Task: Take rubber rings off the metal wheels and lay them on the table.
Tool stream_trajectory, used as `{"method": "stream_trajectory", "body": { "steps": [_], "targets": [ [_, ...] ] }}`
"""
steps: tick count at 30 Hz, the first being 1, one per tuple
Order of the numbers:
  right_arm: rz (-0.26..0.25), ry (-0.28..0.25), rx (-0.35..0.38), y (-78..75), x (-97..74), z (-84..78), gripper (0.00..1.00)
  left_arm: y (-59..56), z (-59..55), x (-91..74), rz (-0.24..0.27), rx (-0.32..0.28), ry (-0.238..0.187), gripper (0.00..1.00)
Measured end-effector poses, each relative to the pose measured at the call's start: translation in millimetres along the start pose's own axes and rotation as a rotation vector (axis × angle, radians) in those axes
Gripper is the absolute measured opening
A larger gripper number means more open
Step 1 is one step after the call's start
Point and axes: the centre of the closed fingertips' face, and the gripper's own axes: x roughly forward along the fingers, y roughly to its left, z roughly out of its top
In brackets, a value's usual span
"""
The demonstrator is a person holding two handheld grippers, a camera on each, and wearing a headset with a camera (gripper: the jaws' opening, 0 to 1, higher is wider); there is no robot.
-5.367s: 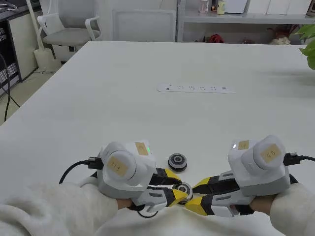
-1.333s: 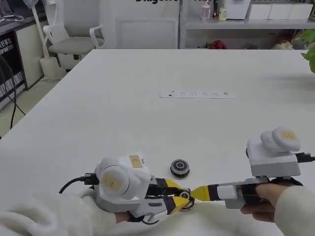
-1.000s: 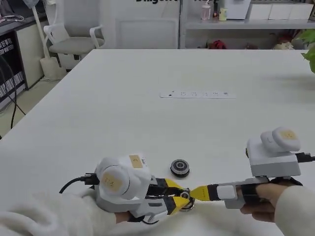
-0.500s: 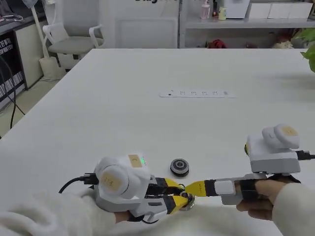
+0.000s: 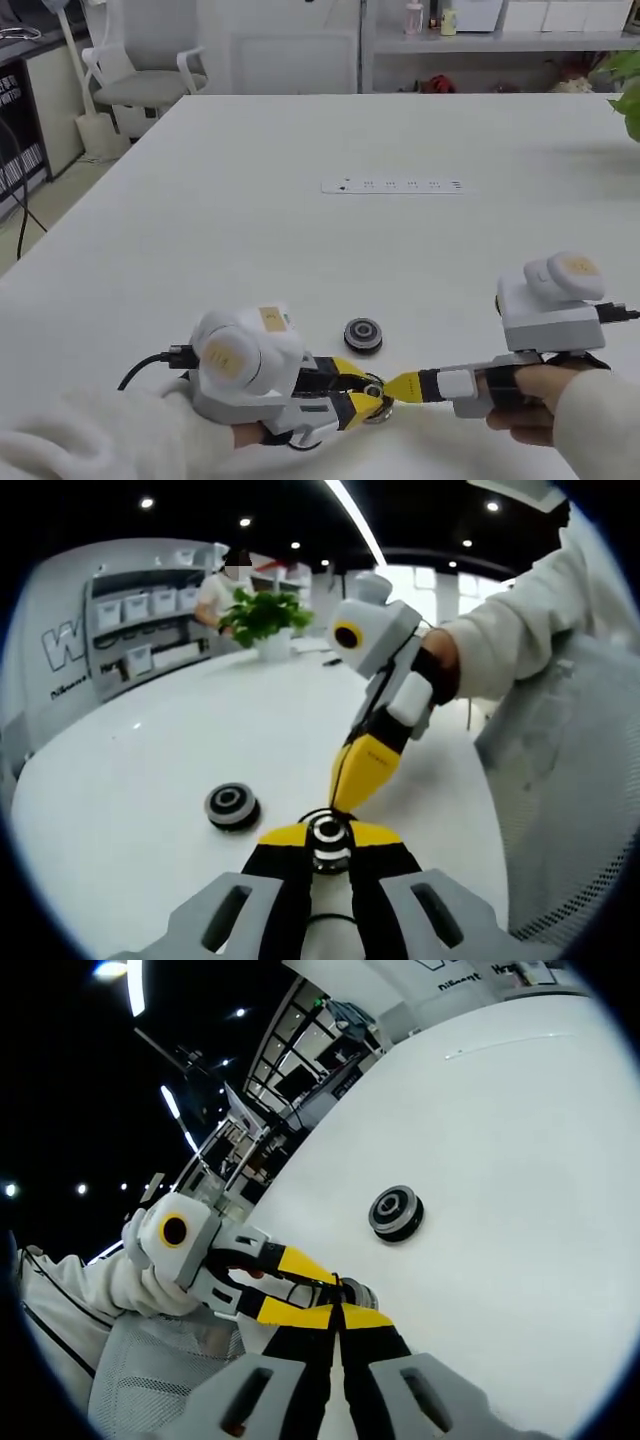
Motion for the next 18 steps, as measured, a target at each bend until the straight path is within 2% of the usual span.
{"method": "stream_trajectory", "body": {
  "steps": [5,10,14,16,18],
  "targets": [
    [-0.003,0.000,0.005,-1.8,-0.9,0.0,0.00,0.3,0.5,0.2,-0.009,-0.008,0.033,0.14],
    [-0.004,-0.003,0.008,-2.8,-2.5,0.6,0.00,1.2,-0.5,-4.8,-0.008,0.016,0.067,0.16],
    [-0.002,-0.006,0.009,-2.2,-3.1,1.2,0.00,2.3,7.6,-11.5,-0.014,0.013,0.055,0.19],
    [-0.003,-0.011,0.009,-1.6,-3.6,2.0,0.00,-0.4,18.1,-15.9,-0.020,0.046,0.025,0.24],
    [-0.001,-0.017,0.010,-2.3,-4.5,3.0,0.00,-1.4,24.5,-19.7,-0.024,0.047,0.013,0.30]
  ]
}}
